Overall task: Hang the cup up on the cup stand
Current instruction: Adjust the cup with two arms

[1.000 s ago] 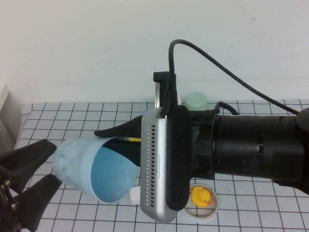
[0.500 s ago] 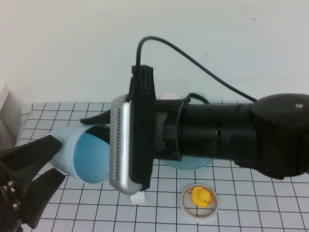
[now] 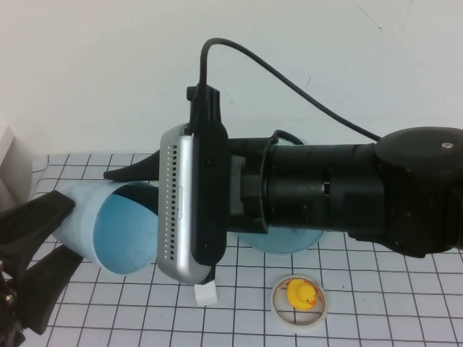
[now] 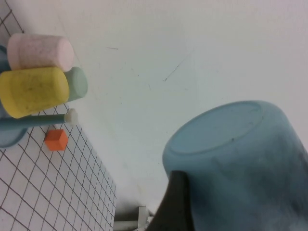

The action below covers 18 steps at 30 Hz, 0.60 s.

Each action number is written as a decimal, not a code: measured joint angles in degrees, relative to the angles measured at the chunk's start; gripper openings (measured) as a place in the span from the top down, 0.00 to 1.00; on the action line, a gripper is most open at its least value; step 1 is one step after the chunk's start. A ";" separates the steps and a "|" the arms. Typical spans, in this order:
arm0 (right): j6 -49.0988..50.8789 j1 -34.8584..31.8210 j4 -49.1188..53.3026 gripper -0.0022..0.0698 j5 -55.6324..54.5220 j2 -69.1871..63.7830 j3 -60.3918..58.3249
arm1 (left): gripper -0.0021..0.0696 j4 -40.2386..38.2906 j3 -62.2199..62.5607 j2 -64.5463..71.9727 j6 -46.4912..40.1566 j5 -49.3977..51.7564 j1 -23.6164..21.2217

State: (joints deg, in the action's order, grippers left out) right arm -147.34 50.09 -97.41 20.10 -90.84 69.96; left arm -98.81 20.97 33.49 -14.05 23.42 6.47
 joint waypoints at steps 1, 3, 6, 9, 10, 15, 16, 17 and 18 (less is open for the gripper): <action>0.11 0.10 0.00 0.94 -0.01 -0.12 0.00 | 0.17 0.00 0.00 0.00 0.00 0.00 0.00; 0.11 0.10 0.00 0.94 0.13 -0.48 0.03 | 0.17 0.13 0.00 0.00 0.52 -0.37 0.00; 0.11 0.31 0.00 0.94 0.45 -1.35 0.51 | 0.17 0.37 0.00 0.00 1.24 -1.09 0.00; 0.11 0.31 0.00 0.93 1.88 -1.75 0.75 | 0.17 0.70 0.00 0.00 1.35 -1.41 0.00; 0.11 0.31 0.00 0.93 2.39 -1.90 0.89 | 0.17 0.70 0.00 0.00 1.46 -1.50 0.00; 0.48 0.31 0.00 0.93 2.83 -1.94 1.02 | 0.17 0.70 0.00 0.00 1.77 -1.77 0.00; 0.65 0.31 0.00 0.93 2.83 -1.94 1.02 | 0.17 0.70 0.11 0.00 1.81 -1.77 0.00; 0.76 0.31 0.00 0.93 2.83 -1.94 1.02 | 0.17 0.82 0.23 0.00 1.93 -1.77 0.00; 0.91 0.31 0.00 0.93 2.95 -1.94 1.12 | 0.17 1.06 0.43 0.00 1.93 -1.77 0.00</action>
State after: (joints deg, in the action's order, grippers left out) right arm -146.43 50.41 -97.41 23.05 -92.78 71.08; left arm -97.75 21.41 33.49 -12.12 21.65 6.47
